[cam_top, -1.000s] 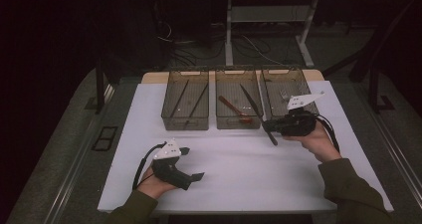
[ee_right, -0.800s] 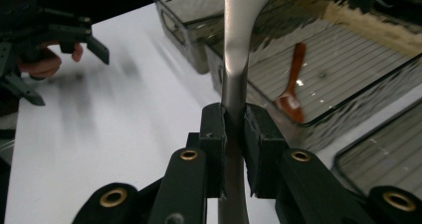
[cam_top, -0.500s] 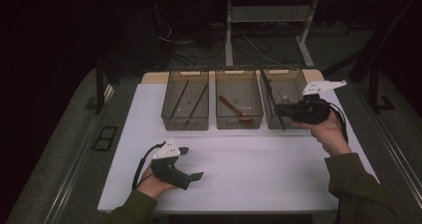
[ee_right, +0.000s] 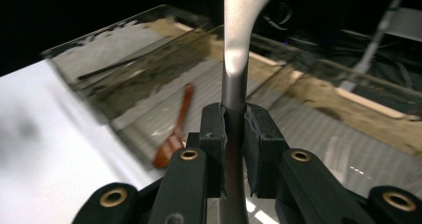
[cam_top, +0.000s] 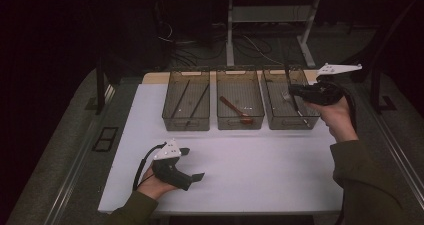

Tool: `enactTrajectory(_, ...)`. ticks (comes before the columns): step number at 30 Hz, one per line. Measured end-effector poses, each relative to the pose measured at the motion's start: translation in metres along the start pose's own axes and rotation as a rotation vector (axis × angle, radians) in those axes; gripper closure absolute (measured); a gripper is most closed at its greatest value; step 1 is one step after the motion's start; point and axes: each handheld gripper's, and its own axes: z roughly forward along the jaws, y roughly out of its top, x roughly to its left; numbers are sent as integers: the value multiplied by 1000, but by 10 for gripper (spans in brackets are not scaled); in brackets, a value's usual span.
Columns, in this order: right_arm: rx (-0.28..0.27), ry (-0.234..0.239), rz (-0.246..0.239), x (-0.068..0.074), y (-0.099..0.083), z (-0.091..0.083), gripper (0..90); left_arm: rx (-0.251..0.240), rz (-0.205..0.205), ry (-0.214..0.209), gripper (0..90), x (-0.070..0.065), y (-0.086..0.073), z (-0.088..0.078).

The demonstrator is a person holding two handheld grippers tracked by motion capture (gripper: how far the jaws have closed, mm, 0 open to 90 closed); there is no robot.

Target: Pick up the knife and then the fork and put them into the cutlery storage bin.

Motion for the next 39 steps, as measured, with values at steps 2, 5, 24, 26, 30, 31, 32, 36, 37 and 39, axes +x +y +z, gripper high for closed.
enactTrajectory(2,7,-27,17,-7,1,1,795,-1,-1,0,0,0,0,0)
enactTrajectory(5,22,-68,36,-17,1,5,795,-7,3,-1,0,0,0,0)
enactTrajectory(24,198,-164,150,-49,-33,29,794,-5,2,-4,0,-1,0,-1)
enactTrajectory(26,216,-168,159,-50,-37,30,794,-4,3,-4,0,-1,0,-1)
enactTrajectory(30,241,-168,171,-52,-41,31,794,-4,3,-4,0,-1,0,0)
enactTrajectory(31,250,-168,173,-52,-42,32,794,-2,3,-4,0,-1,0,-1)
enactTrajectory(32,255,-169,169,-52,-43,33,794,-3,2,-4,0,-1,0,-1)
enactTrajectory(36,287,-179,174,-52,-46,35,793,-2,3,-6,0,-1,0,0)
enactTrajectory(37,293,-181,175,-52,-46,36,793,-3,2,-6,0,-1,0,0)
enactTrajectory(39,310,-181,176,-52,-48,37,793,-2,1,-6,0,-1,0,0)
